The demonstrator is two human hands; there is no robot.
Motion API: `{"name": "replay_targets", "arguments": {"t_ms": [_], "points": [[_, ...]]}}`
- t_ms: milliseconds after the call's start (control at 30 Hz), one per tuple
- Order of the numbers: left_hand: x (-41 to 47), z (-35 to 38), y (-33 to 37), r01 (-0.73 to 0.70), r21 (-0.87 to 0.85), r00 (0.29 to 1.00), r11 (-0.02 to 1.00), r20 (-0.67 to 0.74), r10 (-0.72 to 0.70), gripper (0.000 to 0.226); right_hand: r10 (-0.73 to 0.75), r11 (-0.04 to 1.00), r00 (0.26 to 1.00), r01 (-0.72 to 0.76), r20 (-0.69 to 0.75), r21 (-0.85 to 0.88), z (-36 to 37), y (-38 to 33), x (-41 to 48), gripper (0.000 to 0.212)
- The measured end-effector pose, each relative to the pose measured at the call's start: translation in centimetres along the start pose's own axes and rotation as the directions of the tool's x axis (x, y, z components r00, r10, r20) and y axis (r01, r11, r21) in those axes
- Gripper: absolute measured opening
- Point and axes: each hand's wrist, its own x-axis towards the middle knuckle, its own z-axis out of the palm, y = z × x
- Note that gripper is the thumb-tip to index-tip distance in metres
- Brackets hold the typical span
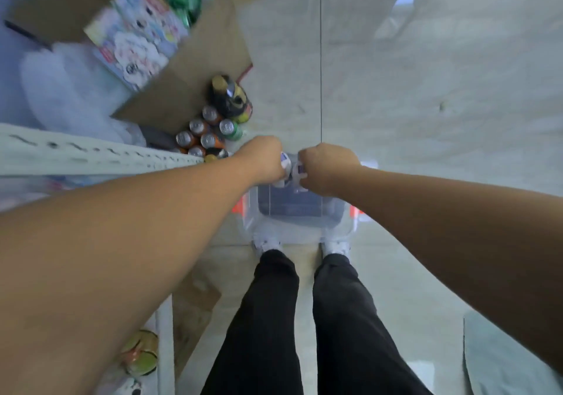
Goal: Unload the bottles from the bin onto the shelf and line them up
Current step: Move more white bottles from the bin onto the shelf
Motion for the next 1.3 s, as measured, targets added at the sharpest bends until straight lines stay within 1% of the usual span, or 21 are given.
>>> {"name": "replay_targets", "arguments": {"t_ms": [100,167,267,400,500,600,667,733,767,867,967,1033,1100,1167,1233,1300], "points": [[-5.3,-9.1,2.9,-0.062,0.043,0.998,0.997,-0.028,0.063,0.023,-0.048,0.999,0.999,0.048,0.005,0.011,-10.0,0.1,-4.6,0.030],[-9.2,-15.5,5.1,-0.069,0.059,0.996,0.996,-0.060,0.072,0.024,-0.087,0.996,0.996,0.087,-0.019,-0.019,-17.1,0.1,-8.1,0.033],[-15.7,-25.0,8.2,-0.078,0.112,0.985,0.991,-0.142,0.094,0.022,-0.113,0.985,0.992,0.106,-0.050,-0.135,-27.8,-0.7,-14.0,0.030],[-25.9,-36.6,12.5,-0.068,0.162,0.963,0.984,-0.248,0.107,0.026,-0.135,0.961,0.975,0.086,-0.175,-0.261,-40.9,-2.9,-23.1,0.029],[-34.2,-43.3,15.0,-0.054,0.147,0.930,0.988,-0.353,0.103,0.024,-0.156,0.956,0.954,0.081,-0.257,-0.282,-49.0,-5.4,-28.7,0.030],[-42.1,-46.7,16.3,-0.049,0.094,0.882,0.994,-0.464,0.088,0.022,-0.240,0.958,0.911,0.166,-0.334,-0.234,-54.6,-8.9,-32.6,0.028],[-46.6,-47.3,16.1,-0.049,0.006,0.857,0.999,-0.514,0.045,0.016,-0.309,0.944,0.877,0.234,-0.369,-0.233,-56.8,-12.0,-34.3,0.024],[-50.8,-46.5,15.3,-0.042,-0.117,0.842,0.992,-0.539,-0.028,0.009,-0.372,0.922,0.854,0.292,-0.365,-0.256,-57.8,-15.5,-35.6,0.021],[-52.8,-45.9,14.7,-0.026,-0.147,0.834,0.989,-0.548,-0.059,0.007,-0.403,0.907,0.846,0.317,-0.350,-0.278,-57.9,-17.4,-36.3,0.021],[-58.8,-43.1,12.6,0.072,-0.213,0.803,0.974,-0.568,-0.183,0.011,-0.504,0.845,0.817,0.399,-0.280,-0.356,-57.0,-23.5,-38.6,0.023],[-64.9,-39.3,10.1,0.156,-0.302,0.773,0.940,-0.556,-0.307,0.017,-0.588,0.772,0.785,0.471,-0.198,-0.427,-54.3,-29.8,-41.4,0.025],[-69.1,-36.3,8.3,0.200,-0.379,0.732,0.904,-0.555,-0.395,0.020,-0.638,0.714,0.755,0.508,-0.149,-0.482,-51.8,-34.0,-43.7,0.029],[-73.3,-33.1,6.6,0.250,-0.438,0.680,0.864,-0.556,-0.478,0.021,-0.698,0.634,0.709,0.544,-0.103,-0.549,-48.8,-37.9,-46.4,0.030],[-77.6,-29.4,5.1,0.304,-0.492,0.626,0.816,-0.542,-0.560,0.023,-0.766,0.544,0.640,0.594,-0.061,-0.593,-45.5,-41.4,-49.5,0.027],[-81.5,-25.5,4.0,0.361,-0.529,0.576,0.768,-0.522,-0.629,0.025,-0.823,0.462,0.568,0.649,-0.019,-0.604,-42.0,-44.3,-52.6,0.026],[-85.2,-21.1,3.5,0.404,-0.562,0.523,0.722,-0.505,-0.686,0.025,-0.859,0.395,0.511,0.688,0.021,-0.608,-38.4,-46.7,-55.5,0.028]]}}
